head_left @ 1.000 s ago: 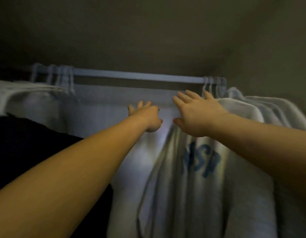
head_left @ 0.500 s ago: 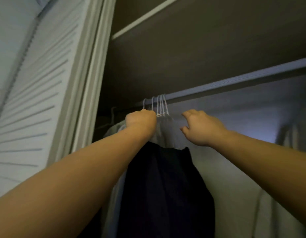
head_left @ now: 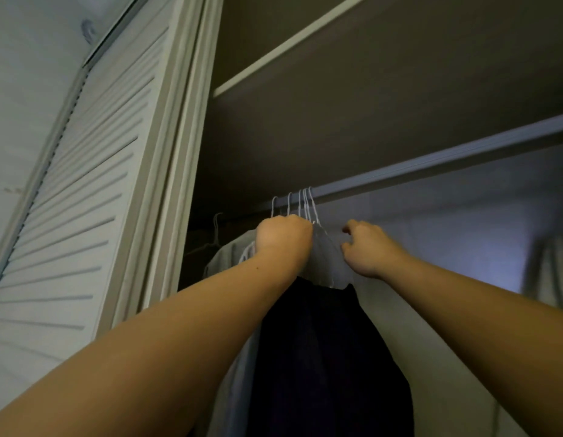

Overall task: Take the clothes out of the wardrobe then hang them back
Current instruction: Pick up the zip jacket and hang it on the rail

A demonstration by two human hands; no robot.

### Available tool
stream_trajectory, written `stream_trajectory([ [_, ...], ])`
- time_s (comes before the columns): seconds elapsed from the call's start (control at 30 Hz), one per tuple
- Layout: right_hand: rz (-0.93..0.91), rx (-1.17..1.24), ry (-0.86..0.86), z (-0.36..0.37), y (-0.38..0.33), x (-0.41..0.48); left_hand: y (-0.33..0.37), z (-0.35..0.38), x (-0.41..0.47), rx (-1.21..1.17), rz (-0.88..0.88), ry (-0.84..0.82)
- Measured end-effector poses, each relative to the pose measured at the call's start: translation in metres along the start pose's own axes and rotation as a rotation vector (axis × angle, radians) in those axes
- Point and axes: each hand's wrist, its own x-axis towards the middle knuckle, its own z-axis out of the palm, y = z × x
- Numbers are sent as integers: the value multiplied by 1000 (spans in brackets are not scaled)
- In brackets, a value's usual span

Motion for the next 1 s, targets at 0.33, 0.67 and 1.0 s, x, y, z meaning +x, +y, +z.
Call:
stream_trajectory([
  [0.33,193,499,69,-45,23,0,39,-33,-7,-299,148,7],
  [0.67,379,660,-199,-63,-13,0,0,-36,28,-637,-83,-88],
  [1.0,453,973,-168,-56,-29,4,-37,17,36,-703,-390,-345],
])
